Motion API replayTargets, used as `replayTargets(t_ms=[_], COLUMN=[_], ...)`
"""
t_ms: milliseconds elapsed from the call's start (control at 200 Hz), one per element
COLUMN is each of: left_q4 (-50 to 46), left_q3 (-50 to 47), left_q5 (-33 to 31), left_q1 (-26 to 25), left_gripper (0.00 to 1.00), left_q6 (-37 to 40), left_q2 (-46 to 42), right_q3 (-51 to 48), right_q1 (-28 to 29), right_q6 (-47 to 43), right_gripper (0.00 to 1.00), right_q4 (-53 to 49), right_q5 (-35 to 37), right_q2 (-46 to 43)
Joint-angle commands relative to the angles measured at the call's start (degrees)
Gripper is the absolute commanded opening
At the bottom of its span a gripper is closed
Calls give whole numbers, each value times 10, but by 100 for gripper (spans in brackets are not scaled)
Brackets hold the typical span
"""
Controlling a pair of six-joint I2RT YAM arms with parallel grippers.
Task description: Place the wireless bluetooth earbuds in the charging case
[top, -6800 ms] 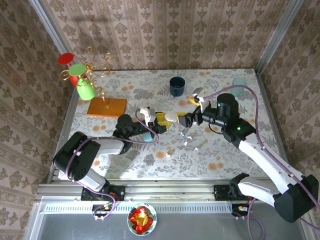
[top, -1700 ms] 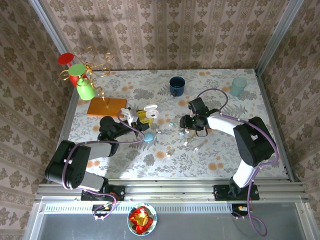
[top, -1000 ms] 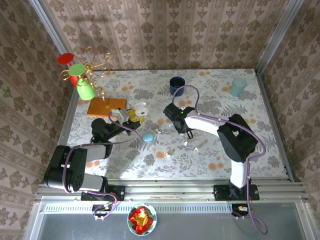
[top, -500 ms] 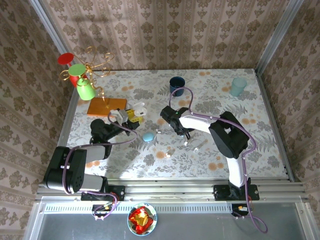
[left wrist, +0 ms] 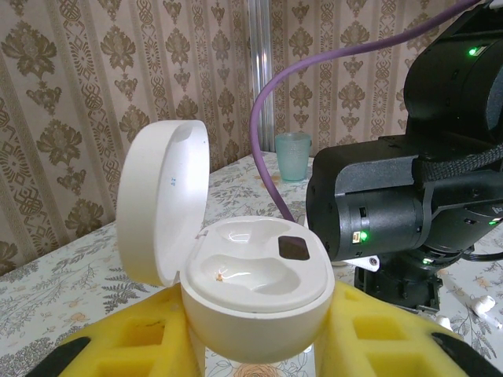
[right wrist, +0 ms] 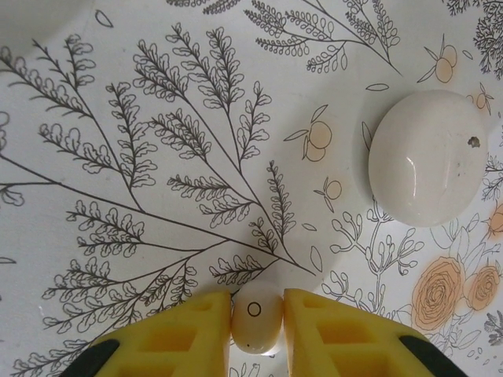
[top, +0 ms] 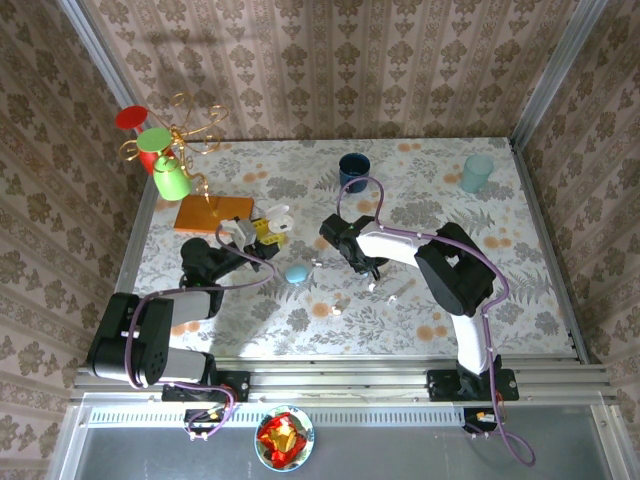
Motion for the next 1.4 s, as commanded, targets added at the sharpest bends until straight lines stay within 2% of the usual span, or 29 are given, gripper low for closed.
replayTargets(t_ms=[0,120,230,650,780,930,1065,1225,1395], left_q4=[14,14,14,13,13,13,14,14,14], left_q3=[-7,-7,-6,5,15,27,34,40,41], left_q5=[6,9,10,12,14,21,24,34,47], left_q1=[4,4,2,-37,-60,-79,-89,-97,-102], left_gripper=[34,34,34,34,34,34,34,34,34], left_q6=[10,10,8,22,22,16,13,10,12], left_q2=[-16,-16,-16,3,20,38,50,56,58], right_q3=[10,6,-8,-117,-157,-196,-229,-252,-235], right_q1=[3,3,3,-7,-8,-7,-7,-8,-8], right_q6=[2,3,4,-17,-41,-91,-111,-131,-146], right_gripper=[22,18,18,18,18,19,18,16,15], right_q4=[-20,-19,-8,125,204,273,339,417,437], right_q5=[4,5,3,-100,-168,-291,-356,-463,-522], right_q2=[9,-1,-23,-187,-258,-331,-390,-427,-430])
